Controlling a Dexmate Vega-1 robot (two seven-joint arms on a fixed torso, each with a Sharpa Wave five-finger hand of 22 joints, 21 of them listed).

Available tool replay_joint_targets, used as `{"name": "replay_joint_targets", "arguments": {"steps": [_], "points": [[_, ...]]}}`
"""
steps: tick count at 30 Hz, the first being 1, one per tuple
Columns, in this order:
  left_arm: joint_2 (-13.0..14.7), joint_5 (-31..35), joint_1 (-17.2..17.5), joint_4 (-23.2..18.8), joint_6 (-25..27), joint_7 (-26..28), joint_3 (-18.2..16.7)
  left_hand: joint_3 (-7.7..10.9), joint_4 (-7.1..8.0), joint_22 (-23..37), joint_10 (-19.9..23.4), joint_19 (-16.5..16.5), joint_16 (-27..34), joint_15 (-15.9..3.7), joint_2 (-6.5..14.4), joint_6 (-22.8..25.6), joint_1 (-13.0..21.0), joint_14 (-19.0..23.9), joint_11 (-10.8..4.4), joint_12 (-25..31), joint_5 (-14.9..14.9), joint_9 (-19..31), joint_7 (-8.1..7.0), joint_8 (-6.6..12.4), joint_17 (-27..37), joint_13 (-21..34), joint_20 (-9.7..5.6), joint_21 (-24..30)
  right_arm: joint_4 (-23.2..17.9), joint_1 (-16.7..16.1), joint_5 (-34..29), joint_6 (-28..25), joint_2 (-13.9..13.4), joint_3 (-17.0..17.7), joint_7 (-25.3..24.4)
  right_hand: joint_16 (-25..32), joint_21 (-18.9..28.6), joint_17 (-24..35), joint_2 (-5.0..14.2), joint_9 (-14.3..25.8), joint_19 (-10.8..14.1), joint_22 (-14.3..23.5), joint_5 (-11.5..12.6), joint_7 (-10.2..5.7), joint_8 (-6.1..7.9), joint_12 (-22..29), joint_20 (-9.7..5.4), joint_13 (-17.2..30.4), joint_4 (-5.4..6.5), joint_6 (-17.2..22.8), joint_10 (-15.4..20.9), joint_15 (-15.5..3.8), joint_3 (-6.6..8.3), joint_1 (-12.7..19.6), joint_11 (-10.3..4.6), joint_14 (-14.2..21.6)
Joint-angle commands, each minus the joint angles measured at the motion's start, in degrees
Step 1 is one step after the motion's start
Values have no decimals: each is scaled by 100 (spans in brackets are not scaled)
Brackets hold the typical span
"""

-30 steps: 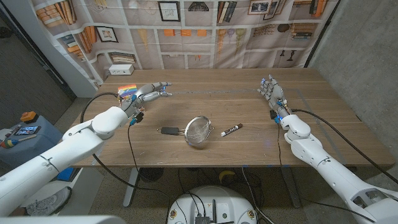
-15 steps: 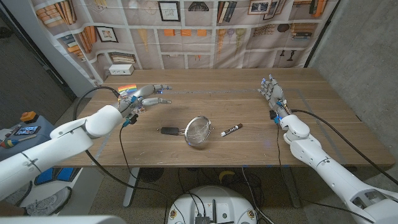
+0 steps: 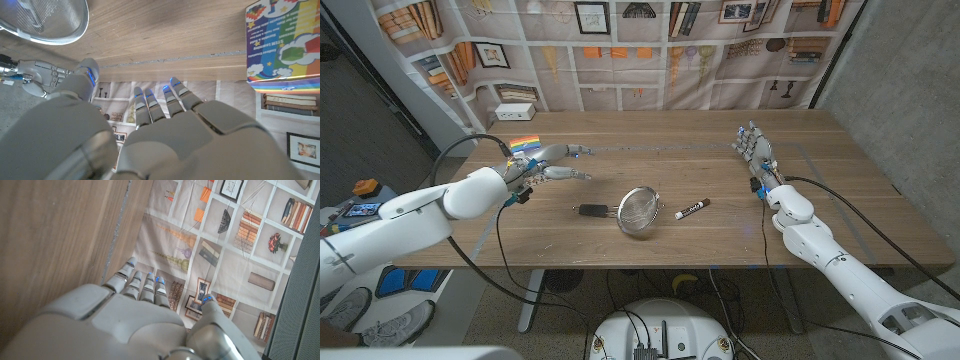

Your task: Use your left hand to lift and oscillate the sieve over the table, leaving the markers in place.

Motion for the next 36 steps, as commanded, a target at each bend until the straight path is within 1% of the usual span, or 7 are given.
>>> {"name": "replay_joint_targets", "arguments": {"steps": [1,6,9,18,27,30,36], "points": [[433,579,700,-369,229,-47,-544,-56,11,14,-19,-34,-9,-773,-1,-33,66,-41,-3,-6,1,8,7,-30,8,12,-891,-26,73,39,-16,-7,38,-22,-12,28,-19,8,9,14,41,19,26,14,16,28,11,-6,-21,-29,-30,-17,8,-27,1,-9],[400,960,1053,-526,366,3,-779,-102,12,14,-42,-65,-5,-779,0,-56,85,-50,-13,-11,7,8,7,-39,8,12,-892,-27,108,59,-27,14,50,-23,-15,29,-33,0,13,14,38,19,24,18,10,28,14,-7,-25,-47,-36,-14,6,-32,-2,-17],[304,1292,1195,-668,633,56,-794,-124,11,14,-49,-79,-2,-768,12,-69,109,-51,3,-11,9,9,15,-45,8,13,-883,-25,120,62,-21,21,58,-21,-16,29,-38,-3,15,14,39,19,24,21,9,29,15,-7,-27,-54,-35,-12,6,-32,2,-21],[56,2010,1471,-886,992,114,-792,-170,11,15,-52,-93,5,-771,55,-66,207,-47,-6,-8,6,10,0,-46,7,13,-911,-12,172,85,2,5,85,-36,15,34,-59,-19,26,14,45,19,23,19,9,28,16,-8,-40,-67,-45,-7,7,-31,2,-28],[32,2787,1241,-1037,1444,-56,-335,-240,13,15,-131,-192,-7,-729,60,-163,306,-113,-1,-24,5,11,11,-80,7,13,-902,-25,295,163,-1,11,130,-69,66,47,-77,-30,38,14,52,20,20,18,11,31,25,-9,-44,-75,-48,23,4,-42,3,-20],[86,3043,1154,-1043,1435,-50,-171,-258,15,15,-136,-193,-3,-724,62,-162,325,-113,24,-21,4,11,16,-78,7,13,-898,-19,311,162,8,4,139,-71,66,50,-84,-35,41,14,55,20,19,20,14,32,27,-9,-49,-73,-48,25,3,-41,-1,-18],[-89,3294,1041,-1080,1615,49,81,-281,18,15,-138,-171,1,-728,66,-164,353,-111,17,-17,2,12,18,-77,7,12,-896,-4,289,138,1,5,122,-55,26,56,-94,-42,48,14,59,20,18,17,18,35,30,-10,-54,-70,-44,26,2,-43,-5,-17]]}}
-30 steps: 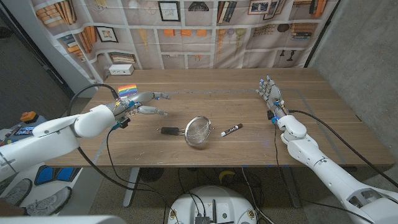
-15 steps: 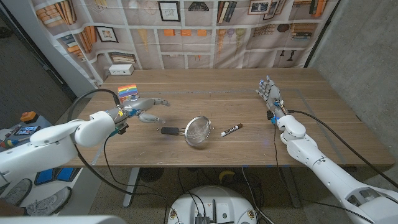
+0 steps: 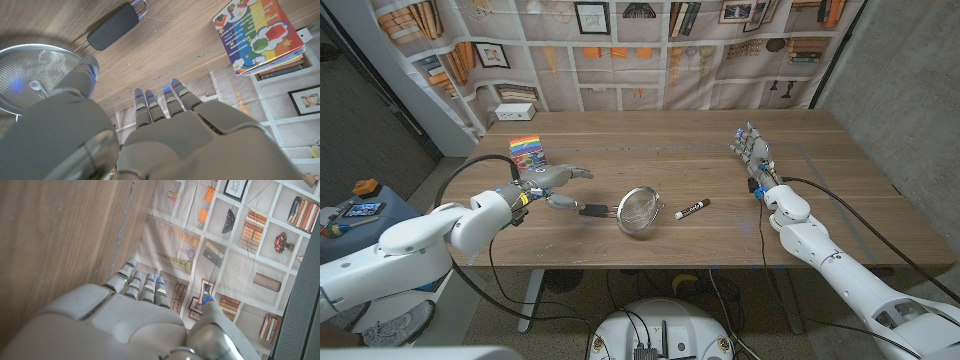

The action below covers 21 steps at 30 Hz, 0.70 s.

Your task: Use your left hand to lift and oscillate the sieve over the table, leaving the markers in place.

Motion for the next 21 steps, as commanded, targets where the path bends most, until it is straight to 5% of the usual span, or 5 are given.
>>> {"name": "replay_joint_targets", "arguments": {"steps": [1,8,14,21], "points": [[-171,793,-183,-129,384,77,503,-23,11,15,-12,-14,3,-697,2,-15,74,-15,14,6,2,12,-8,1,9,12,-900,-2,32,1,-4,-1,1,1,-22,36,-18,8,49,14,18,7,18,20,19,35,-12,18,-32,-26,-3,5,28,-42,-6,6],[-266,1008,-165,-155,584,186,704,-51,12,15,6,-25,14,-739,14,0,122,8,21,18,5,13,-5,10,8,11,-882,-2,-24,-42,8,-34,-29,22,-60,43,-29,-1,57,15,25,7,16,24,23,39,-10,18,-39,-21,1,2,26,-45,-3,8],[-313,1292,-161,-193,827,252,895,-165,17,16,62,-328,-35,-806,17,34,288,-190,4,36,4,14,-34,30,6,9,-533,-54,-34,-56,6,-39,-39,29,-76,47,-40,-11,63,15,30,8,14,26,26,41,-11,18,-49,-17,3,7,25,-46,-8,7],[-380,1566,-216,-208,1054,281,1121,-248,27,17,35,-535,-43,-797,19,16,372,-382,-18,21,5,14,-46,25,6,9,-419,-57,-44,-59,9,-54,-45,30,-81,50,-47,-17,66,15,33,8,13,23,26,41,-8,18,-54,-20,1,8,23,-50,-3,3]]}}
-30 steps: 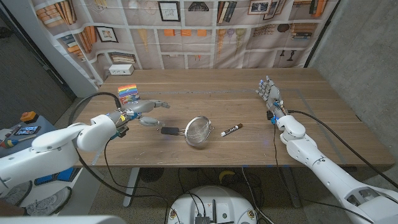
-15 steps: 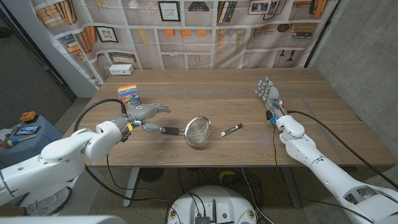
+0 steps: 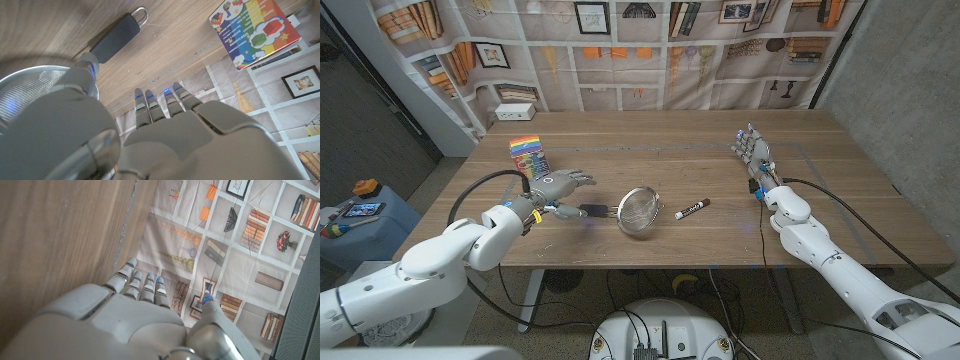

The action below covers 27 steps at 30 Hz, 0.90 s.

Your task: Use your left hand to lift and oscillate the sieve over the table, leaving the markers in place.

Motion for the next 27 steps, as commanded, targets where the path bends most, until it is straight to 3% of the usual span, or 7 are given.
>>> {"name": "replay_joint_targets", "arguments": {"steps": [1,13,27], "points": [[-101,506,-70,-31,361,108,396,-41,-11,17,37,-63,-2,-822,9,-11,85,-48,-25,22,6,14,-26,23,21,9,-429,-3,-29,-21,4,-35,-20,12,-28,50,-5,8,28,15,34,9,13,23,26,41,-7,17,-23,-20,1,11,-10,-11,-2,2],[-387,802,-392,58,677,-122,901,-140,-6,17,35,-402,8,-702,13,-41,189,-219,-45,23,13,14,-58,17,24,8,-267,-22,-43,-13,12,-74,-29,10,-26,54,-12,0,36,16,43,10,11,18,28,44,-4,17,-29,-19,5,10,-12,-16,-1,-3],[-752,1144,-821,364,686,-55,1401,-194,0,17,183,-378,76,-755,72,56,351,-95,-92,65,22,14,-121,57,21,3,-171,60,15,18,30,-85,-4,2,-2,63,-21,-11,47,16,51,10,11,15,30,47,-3,17,-39,-15,9,10,-11,-15,0,3]]}}
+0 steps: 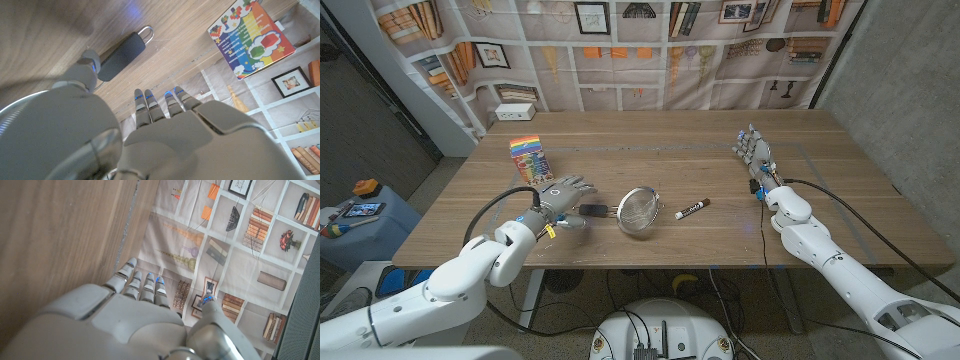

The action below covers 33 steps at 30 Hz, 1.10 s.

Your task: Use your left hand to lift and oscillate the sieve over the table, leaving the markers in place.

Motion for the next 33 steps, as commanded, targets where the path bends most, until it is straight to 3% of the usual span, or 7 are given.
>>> {"name": "replay_joint_targets", "arguments": {"steps": [1,6,13,22,33], "points": [[-293,401,-347,243,86,-1,406,-36,-9,17,156,23,38,-761,23,146,129,145,-21,56,24,14,-59,73,5,15,-187,57,73,49,16,-12,22,-11,43,62,-21,15,48,16,52,11,11,13,30,23,-4,16,-16,-14,10,9,14,-15,-3,2],[-367,368,-471,380,-58,74,495,-84,-3,18,350,118,54,-843,39,290,222,275,-65,89,28,13,-74,114,3,12,-183,88,153,103,17,-3,43,-20,76,65,-27,9,58,16,52,12,11,13,36,25,-2,16,-21,-1,14,7,15,-15,-6,-2],[-482,332,-574,480,-56,94,585,-157,16,19,636,243,80,-900,83,428,327,511,-110,121,38,13,-214,130,1,11,-189,107,203,140,17,-10,41,-22,96,67,-29,3,67,16,61,12,11,8,37,27,0,16,-27,5,18,2,17,-13,-5,-4],[-578,353,-659,571,-40,160,693,-274,35,15,1004,458,81,-849,122,678,421,782,-118,134,43,11,-250,158,-2,9,-214,128,215,145,27,-25,33,-13,93,73,-36,-7,76,17,66,12,10,6,38,29,1,17,-35,10,23,-6,18,-15,-6,-3],[-667,429,-602,682,3,476,793,-387,40,17,1336,732,85,-939,178,1062,548,1096,-130,113,56,12,-233,201,-2,7,-217,144,212,126,49,-38,18,-4,106,79,-42,-16,83,17,72,13,8,-1,36,29,8,17,-41,8,25,-11,15,-21,-13,-5]]}}
